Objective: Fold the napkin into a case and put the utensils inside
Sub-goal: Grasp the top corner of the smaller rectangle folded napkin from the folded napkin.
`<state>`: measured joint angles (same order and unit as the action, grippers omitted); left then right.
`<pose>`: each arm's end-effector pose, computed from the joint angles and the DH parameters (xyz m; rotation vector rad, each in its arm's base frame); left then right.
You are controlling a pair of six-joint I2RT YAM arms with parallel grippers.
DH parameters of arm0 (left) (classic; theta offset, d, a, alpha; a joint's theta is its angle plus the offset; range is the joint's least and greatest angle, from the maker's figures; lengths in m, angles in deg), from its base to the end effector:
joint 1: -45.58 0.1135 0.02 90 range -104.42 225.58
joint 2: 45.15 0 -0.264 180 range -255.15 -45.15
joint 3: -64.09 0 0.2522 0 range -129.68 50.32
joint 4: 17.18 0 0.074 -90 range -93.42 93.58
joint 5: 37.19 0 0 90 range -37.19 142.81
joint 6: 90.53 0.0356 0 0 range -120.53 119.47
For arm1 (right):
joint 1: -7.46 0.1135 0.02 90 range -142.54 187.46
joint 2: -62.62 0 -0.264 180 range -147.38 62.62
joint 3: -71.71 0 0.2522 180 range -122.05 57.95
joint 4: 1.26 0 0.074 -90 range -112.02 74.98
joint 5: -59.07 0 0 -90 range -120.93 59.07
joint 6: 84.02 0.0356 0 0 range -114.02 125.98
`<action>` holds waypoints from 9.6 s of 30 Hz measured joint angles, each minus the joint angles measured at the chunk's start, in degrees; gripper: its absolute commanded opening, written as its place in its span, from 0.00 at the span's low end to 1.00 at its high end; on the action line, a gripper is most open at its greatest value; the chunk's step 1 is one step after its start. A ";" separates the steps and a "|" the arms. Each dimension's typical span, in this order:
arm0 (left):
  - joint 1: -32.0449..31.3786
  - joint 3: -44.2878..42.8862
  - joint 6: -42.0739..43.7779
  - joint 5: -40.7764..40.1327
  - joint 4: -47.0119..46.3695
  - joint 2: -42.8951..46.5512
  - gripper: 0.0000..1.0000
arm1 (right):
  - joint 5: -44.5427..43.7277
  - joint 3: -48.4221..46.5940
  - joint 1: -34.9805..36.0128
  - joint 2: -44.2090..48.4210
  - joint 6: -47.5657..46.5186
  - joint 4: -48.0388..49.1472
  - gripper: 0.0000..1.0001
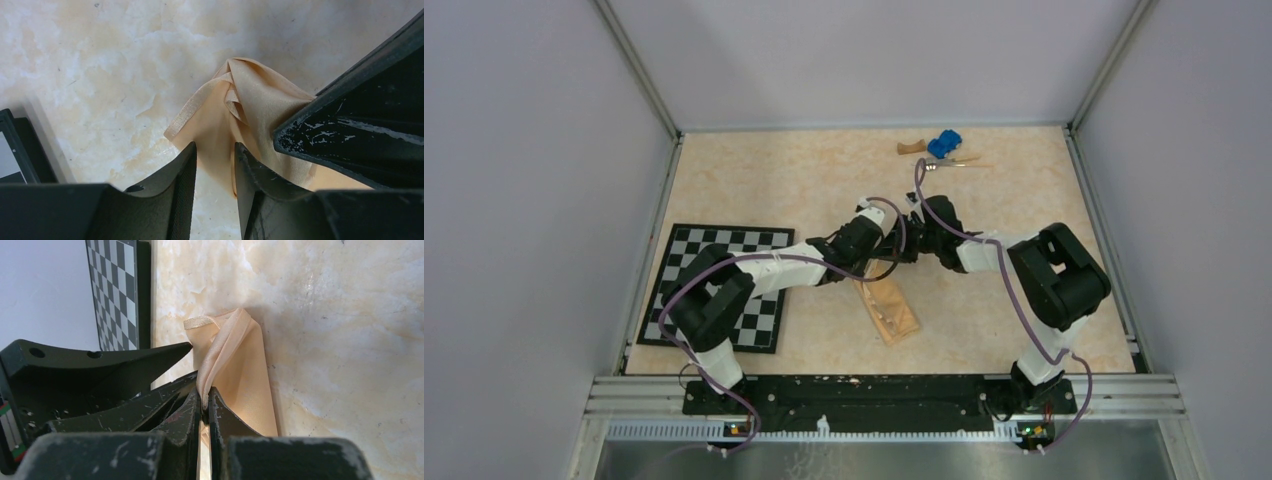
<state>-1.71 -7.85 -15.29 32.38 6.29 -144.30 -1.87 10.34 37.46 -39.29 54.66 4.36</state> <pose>0.2494 -0.2519 0.1758 0.5191 2.3257 -0.0707 0.2965 0.1911 0.1477 0.0692 2.4135 1.2706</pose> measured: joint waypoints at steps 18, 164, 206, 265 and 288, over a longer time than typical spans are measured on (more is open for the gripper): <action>-1.20 1.92 1.18 -3.87 -3.34 0.15 0.03 | -0.13 -0.04 1.42 -0.28 0.52 0.68 0.00; 1.42 15.41 -10.58 7.52 -16.96 9.75 0.00 | 0.09 -3.65 6.36 -7.43 -3.08 -0.87 0.22; 3.87 14.25 -15.37 9.66 -14.99 11.34 0.51 | 1.27 -3.06 4.63 -8.37 0.35 4.42 0.26; 17.05 5.79 -21.94 35.06 -12.09 -0.66 0.32 | 2.03 -3.78 4.96 -9.03 -3.80 2.54 0.11; 17.31 11.69 -17.77 34.18 -6.97 9.49 0.51 | 0.13 3.72 1.36 8.22 -12.55 -10.86 0.32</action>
<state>15.61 3.85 -33.06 66.57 -0.68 -134.82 -1.74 14.05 38.82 -31.07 42.12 -6.51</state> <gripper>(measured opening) 0.538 0.396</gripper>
